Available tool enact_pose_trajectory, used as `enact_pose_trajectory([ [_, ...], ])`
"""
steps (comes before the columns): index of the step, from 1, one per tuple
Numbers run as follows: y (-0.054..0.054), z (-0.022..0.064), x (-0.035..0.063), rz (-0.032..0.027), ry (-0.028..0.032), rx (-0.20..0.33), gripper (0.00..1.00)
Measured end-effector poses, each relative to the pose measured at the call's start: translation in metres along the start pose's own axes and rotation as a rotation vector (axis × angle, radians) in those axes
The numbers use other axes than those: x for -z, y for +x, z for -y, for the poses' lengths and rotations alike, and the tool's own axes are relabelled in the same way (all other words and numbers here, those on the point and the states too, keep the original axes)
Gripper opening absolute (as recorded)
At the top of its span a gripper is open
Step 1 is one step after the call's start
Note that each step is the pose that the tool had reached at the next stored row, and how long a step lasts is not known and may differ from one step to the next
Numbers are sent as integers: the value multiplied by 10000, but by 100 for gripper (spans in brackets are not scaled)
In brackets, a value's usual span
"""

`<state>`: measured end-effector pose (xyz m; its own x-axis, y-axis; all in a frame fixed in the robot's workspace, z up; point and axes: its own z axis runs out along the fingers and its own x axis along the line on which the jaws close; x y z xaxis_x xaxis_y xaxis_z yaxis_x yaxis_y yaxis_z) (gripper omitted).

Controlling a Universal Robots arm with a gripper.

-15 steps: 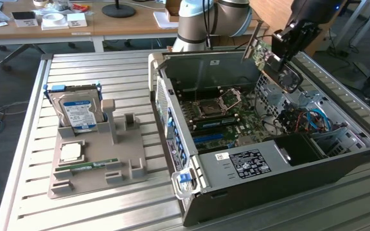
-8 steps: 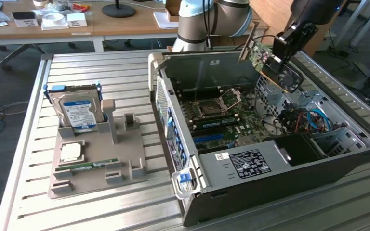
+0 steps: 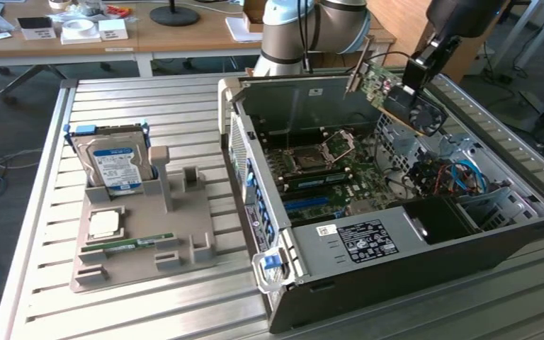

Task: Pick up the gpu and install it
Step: 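Insert the gpu into the slot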

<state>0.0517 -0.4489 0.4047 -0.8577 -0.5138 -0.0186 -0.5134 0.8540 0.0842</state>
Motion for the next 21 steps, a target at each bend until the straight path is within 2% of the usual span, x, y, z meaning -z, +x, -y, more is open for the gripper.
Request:
enact_pose_trajectory([
  [21, 1, 5, -60, -320, -72, 3806, 27],
])
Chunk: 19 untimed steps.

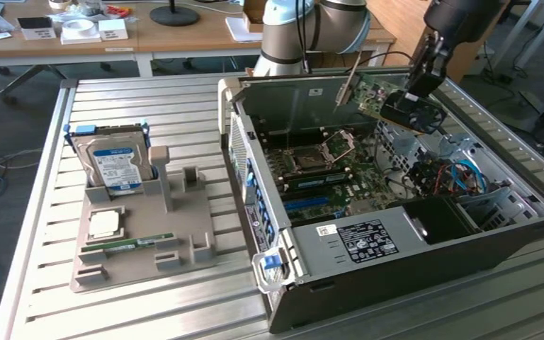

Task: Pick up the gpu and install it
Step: 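Insert the gpu into the slot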

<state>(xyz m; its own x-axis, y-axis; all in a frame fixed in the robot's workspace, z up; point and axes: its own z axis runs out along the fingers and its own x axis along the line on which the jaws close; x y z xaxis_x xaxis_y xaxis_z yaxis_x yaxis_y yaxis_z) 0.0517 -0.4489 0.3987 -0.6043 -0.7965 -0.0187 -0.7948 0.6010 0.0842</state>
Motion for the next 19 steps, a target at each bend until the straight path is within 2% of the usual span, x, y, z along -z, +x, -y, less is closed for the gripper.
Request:
enact_pose_trajectory([
  [2, 0, 0, 0, -27, -4, 293, 27],
  [9, 0, 0, -3, -33, -7, 378, 27],
  [19, 0, 2, -22, -179, -38, 2100, 27],
])
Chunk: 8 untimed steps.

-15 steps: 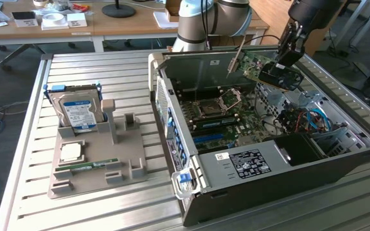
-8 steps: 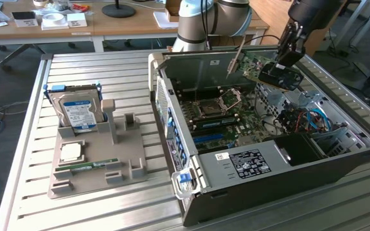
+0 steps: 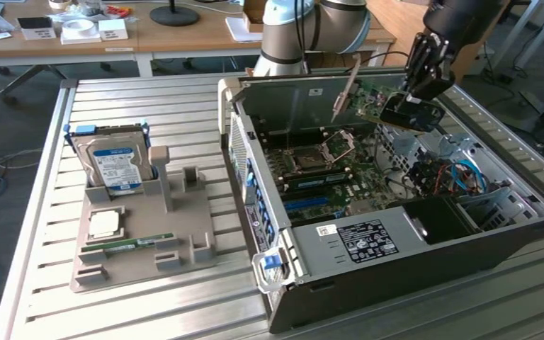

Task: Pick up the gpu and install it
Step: 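Insert the gpu into the slot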

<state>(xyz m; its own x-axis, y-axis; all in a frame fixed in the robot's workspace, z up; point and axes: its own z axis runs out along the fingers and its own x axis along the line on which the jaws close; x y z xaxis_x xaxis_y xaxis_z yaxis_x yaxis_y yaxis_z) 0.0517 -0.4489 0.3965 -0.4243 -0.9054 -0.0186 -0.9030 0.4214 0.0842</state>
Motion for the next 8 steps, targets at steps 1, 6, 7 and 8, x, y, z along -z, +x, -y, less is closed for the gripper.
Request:
enact_pose_trajectory([
  [1, 0, 0, -3, -15, -3, 173, 27],
  [6, 0, 2, -18, -92, -20, 1085, 27],
  [7, 0, 2, -21, -106, -24, 1266, 27],
  [8, 1, 2, -25, -121, -27, 1444, 27],
])
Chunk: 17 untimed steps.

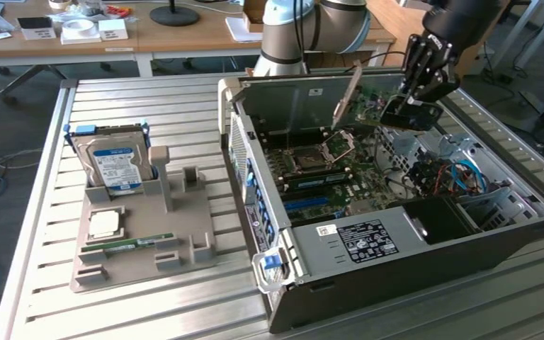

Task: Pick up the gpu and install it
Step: 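Insert the gpu into the slot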

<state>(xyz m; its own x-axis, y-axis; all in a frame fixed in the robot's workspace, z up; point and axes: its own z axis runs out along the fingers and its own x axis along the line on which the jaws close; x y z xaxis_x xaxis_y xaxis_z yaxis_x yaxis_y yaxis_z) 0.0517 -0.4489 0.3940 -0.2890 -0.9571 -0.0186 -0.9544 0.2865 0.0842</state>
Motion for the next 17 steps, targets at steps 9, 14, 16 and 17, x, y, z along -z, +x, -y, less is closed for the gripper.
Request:
enact_pose_trajectory([
  [9, 1, 2, -29, -138, -30, 1629, 27],
  [14, -1, 3, -36, -199, -41, 2275, 27],
  [16, -1, 3, -36, -199, -42, 2275, 27],
  [17, -1, 3, -37, -198, -42, 2276, 27],
])
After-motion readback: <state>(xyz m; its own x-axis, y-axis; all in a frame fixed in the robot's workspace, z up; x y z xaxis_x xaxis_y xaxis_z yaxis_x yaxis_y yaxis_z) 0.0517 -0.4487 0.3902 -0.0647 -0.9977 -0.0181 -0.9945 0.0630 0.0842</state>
